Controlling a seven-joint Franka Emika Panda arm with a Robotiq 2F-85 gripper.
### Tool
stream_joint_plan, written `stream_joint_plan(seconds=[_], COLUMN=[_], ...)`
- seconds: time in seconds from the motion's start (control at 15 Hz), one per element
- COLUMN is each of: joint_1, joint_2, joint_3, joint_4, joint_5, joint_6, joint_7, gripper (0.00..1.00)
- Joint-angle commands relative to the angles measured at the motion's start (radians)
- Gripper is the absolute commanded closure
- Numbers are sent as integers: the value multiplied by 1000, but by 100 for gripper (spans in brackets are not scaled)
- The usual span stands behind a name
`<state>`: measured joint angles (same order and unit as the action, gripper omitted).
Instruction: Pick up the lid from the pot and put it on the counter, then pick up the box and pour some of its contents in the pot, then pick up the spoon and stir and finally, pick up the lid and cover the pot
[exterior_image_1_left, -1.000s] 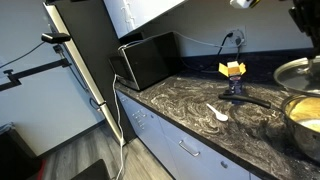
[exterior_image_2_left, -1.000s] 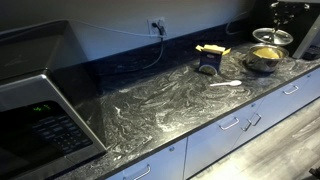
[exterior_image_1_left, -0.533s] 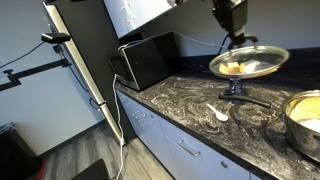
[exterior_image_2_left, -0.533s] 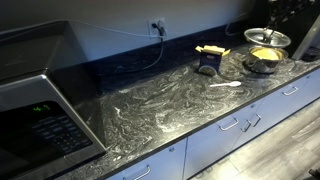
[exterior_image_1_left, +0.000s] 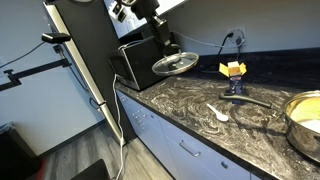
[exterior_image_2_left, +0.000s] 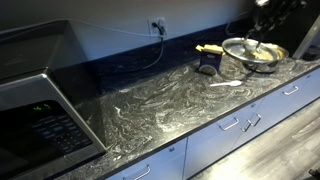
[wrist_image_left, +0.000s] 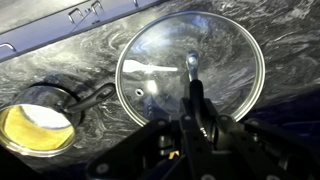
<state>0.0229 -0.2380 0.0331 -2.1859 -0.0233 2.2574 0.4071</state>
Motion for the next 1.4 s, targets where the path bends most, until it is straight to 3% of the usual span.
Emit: stream_joint_plan(seconds=[0.0,0.2,0.27,0.53,0.93,1.33], joint_1=[-6,0,-1,33,74,116], joint_2=[-12,-26,-26,34,191,370], joint_3=[24,28,25,56,132,124], joint_4=[-8,-18,-20,-2,23,105], joint_5=[21,25,25,50,-1,-90], joint_6=[-2,-2,-2,47,238,303], joint_7=[-16,-21,-28,-45,-27,-8], gripper=[85,85,96,96,96,96])
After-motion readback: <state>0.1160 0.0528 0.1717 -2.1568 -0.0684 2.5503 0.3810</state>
